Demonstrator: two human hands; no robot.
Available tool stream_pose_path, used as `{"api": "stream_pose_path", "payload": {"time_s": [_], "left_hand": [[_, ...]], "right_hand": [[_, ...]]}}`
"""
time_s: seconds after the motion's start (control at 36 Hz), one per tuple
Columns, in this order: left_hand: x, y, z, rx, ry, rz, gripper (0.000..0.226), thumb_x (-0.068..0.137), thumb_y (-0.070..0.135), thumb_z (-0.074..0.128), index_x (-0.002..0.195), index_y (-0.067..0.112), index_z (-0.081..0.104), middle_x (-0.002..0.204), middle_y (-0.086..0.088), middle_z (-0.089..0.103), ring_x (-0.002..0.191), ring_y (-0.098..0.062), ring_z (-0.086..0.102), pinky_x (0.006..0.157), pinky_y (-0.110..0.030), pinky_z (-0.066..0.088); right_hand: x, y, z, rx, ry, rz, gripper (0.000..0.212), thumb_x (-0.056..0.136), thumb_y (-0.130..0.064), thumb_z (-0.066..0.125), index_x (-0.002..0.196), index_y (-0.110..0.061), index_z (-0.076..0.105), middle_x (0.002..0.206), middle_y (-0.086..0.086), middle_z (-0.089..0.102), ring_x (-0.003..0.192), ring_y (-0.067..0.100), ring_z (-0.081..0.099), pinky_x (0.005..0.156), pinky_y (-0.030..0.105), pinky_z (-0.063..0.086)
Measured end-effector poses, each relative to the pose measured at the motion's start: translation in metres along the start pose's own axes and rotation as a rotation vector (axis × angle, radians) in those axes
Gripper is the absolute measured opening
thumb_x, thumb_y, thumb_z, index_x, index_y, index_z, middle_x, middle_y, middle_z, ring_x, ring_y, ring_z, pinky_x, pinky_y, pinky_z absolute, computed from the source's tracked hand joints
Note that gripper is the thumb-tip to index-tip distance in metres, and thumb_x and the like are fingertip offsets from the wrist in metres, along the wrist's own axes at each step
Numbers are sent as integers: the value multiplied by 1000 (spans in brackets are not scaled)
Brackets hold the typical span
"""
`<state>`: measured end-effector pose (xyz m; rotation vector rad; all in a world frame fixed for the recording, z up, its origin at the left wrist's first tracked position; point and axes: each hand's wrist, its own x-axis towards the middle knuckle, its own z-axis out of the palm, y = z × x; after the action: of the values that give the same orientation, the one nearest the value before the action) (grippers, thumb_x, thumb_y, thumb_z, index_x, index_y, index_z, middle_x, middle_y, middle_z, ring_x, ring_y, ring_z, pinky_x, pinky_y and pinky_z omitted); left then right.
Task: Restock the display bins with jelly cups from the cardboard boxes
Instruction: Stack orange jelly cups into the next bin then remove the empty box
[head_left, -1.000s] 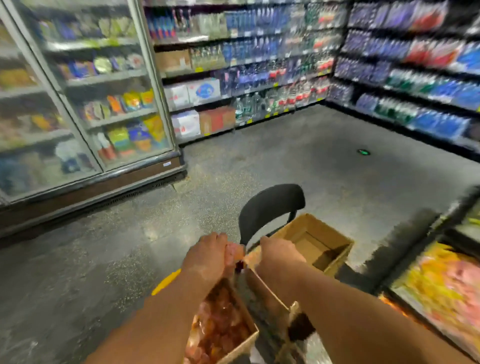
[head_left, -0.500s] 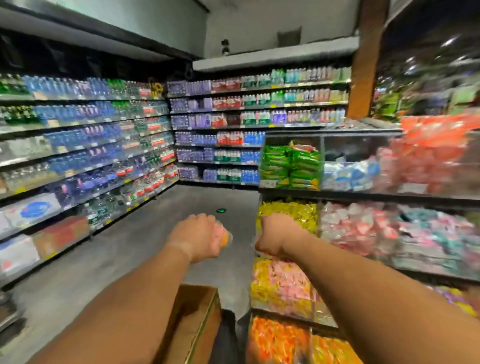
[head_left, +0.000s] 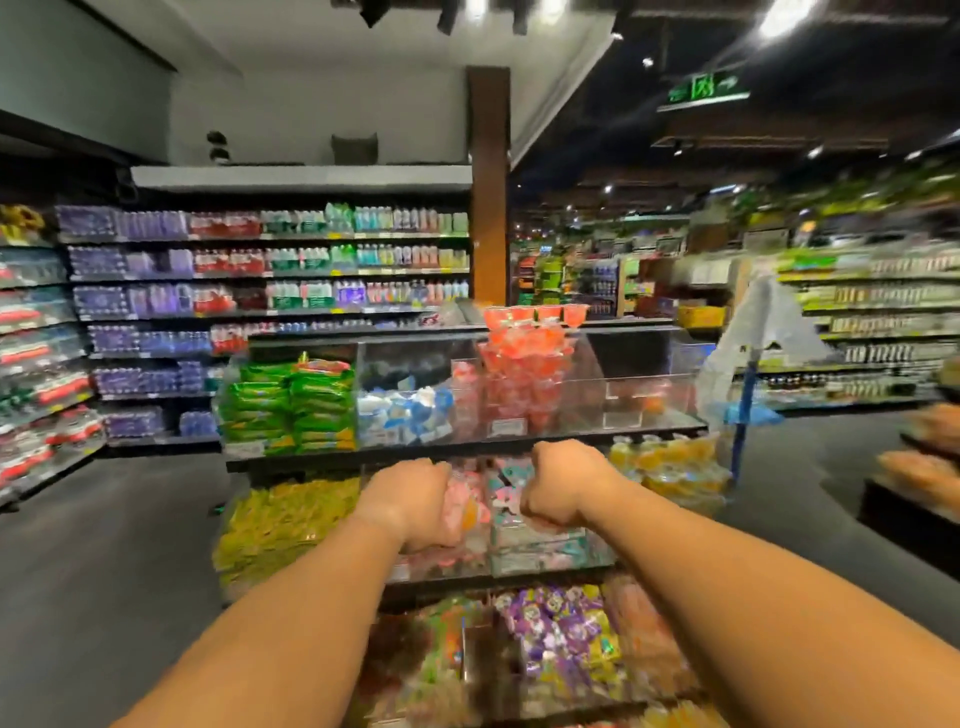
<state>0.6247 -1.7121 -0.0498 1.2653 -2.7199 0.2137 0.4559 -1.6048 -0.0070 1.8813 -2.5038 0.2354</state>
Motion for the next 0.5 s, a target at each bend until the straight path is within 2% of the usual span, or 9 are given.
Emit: {"api": "stream_pose_path", "payload": {"time_s": [0.08,0.28,0.39,0.5], "left_hand": [[41,46,1,9,-16,41,64,70,63,67,119,24,56,116,-5,61,110,-30,62,88,-40,51],[139,126,5,-21,14,168,57,70,59,69,112,24,55,112,-4,65,103,-31,64,80,-41,52],[194,158,10,-30,41,219,59,70,60,68,114,24,56,113,-4,64,105,-30,63,79,-38,51],[244,181,9,-17,21,248,61,67,58,70,114,23,56,112,-4,64,105,-30,63,84,-41,54]], "right_hand": [[8,53,-6,-16,0,60,32,85,-36,61,108,-15,59,117,13,66,107,33,63,88,35,53],[43,156,-17,16,-1,178,54,84,-40,64,128,-10,52,128,16,61,116,34,59,91,35,50],[74,201,-15,54,22,226,52,84,-35,61,128,-11,46,127,18,57,114,35,58,80,34,43],[104,234,-20,31,9,216,56,83,-35,56,136,-17,48,133,14,54,124,32,50,96,37,47]]}}
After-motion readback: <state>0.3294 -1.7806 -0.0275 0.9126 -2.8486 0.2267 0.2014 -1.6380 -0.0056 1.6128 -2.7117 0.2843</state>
